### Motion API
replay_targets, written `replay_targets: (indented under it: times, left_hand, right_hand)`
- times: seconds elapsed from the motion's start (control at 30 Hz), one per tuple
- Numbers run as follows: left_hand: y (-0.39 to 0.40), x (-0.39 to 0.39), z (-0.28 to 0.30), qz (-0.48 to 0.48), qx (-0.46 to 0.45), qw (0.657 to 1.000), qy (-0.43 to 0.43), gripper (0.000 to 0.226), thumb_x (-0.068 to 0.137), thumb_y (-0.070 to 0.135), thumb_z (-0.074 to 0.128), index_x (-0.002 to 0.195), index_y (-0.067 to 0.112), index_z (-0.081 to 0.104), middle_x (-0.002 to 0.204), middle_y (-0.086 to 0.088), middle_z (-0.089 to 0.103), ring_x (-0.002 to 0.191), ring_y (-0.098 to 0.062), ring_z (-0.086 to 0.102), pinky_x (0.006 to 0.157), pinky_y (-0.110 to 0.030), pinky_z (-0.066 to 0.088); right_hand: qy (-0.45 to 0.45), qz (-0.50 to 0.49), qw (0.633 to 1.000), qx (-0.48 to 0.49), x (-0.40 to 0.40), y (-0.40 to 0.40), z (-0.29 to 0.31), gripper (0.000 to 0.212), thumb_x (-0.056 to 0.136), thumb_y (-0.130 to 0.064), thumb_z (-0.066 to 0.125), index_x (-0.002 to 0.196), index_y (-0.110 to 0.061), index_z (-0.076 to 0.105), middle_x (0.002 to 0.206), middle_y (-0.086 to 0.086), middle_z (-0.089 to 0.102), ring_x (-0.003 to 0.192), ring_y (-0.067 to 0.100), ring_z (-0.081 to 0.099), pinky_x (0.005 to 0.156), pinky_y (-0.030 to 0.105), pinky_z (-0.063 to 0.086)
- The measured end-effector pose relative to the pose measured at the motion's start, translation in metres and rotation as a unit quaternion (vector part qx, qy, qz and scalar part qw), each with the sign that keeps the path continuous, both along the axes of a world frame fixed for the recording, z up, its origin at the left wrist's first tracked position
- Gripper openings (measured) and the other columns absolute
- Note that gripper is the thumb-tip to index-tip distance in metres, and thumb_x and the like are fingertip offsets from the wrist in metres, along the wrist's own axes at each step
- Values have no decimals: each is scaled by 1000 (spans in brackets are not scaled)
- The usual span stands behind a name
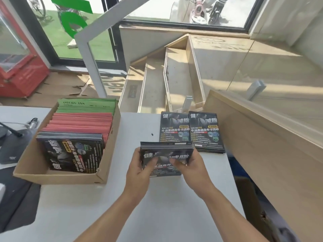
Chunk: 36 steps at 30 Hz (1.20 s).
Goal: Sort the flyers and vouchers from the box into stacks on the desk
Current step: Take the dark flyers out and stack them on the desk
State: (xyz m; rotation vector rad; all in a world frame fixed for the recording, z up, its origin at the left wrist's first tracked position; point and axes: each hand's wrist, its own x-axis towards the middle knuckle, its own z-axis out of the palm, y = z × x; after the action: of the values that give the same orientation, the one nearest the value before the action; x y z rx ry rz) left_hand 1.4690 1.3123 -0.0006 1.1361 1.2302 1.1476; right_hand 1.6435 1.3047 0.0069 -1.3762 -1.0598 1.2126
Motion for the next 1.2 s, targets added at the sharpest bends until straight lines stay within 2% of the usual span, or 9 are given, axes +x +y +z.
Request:
replay_targets:
  times: [0.2,0.3,0.43,0.57,0.7,0.83,0.93,1.1,1.2]
  left_hand:
    - [7,4,-1,14,26,999,29,41,81,34,70,118,24,58,114,5,71,112,-17,65,103,-49,48]
    - [18,-5,2,41,55,998,9,48,79,34,72,123,23,56,123,2,66,122,-21,59,108,-45,45]
    - [22,-4,1,-4,45,999,23,44,76,37,73,115,31,56,112,5,70,109,-19,65,95,-37,49]
    - [18,6,-2,4,26,1000,8,32,83,27,69,111,20,55,104,3,72,102,-17,67,87,-27,49]
    - [22,0,-9,10,18,999,25,25,85,31,69,105,32,55,104,-1,74,104,-22,68,92,-41,51]
    - [32,-1,-12,15,0,1000,27,24,83,29,71,100,37,56,102,3,74,100,-22,69,92,-46,53]
    - [49,2,-13,30,-18,999,28,24,83,27,74,97,37,57,98,3,74,93,-26,70,84,-51,56]
    - [117,18,-2,53,-32,993,103,22,89,24,75,104,25,58,93,5,70,83,-13,67,67,-27,54]
    - [165,34,7,55,-27,990,125,25,90,28,75,107,22,57,96,7,68,84,-11,67,67,-26,56]
  right_hand:
    - [27,-17,999,26,-7,0,4,45,85,-7,78,122,-17,55,108,0,73,106,17,67,85,26,54]
    - [63,-56,996,33,-6,3,8,36,86,-33,74,117,-21,59,111,7,70,105,23,66,87,33,56]
    - [102,-115,988,7,-14,12,13,42,87,-56,68,102,-17,64,101,7,72,96,18,67,85,32,52]
    - [84,-127,988,-9,-27,15,11,41,89,-57,66,112,-24,67,106,0,75,104,21,69,97,42,51]
    - [62,-102,993,18,-16,12,4,32,90,-46,64,112,-23,62,107,1,73,105,22,67,92,34,54]
    - [-66,-59,996,-12,0,9,-21,21,96,-18,66,113,-29,58,105,-11,71,101,13,65,86,32,53]
    - [-121,-44,991,-34,1,14,-29,24,100,-18,61,116,-35,58,104,-16,71,98,10,67,82,36,58]
    - [-128,-64,988,-61,12,70,-15,21,99,-22,63,113,-37,61,97,-13,72,91,9,70,72,37,63]
    - [-187,-73,978,-62,22,116,1,19,99,-26,63,115,-35,60,95,-14,69,84,5,68,67,29,60]
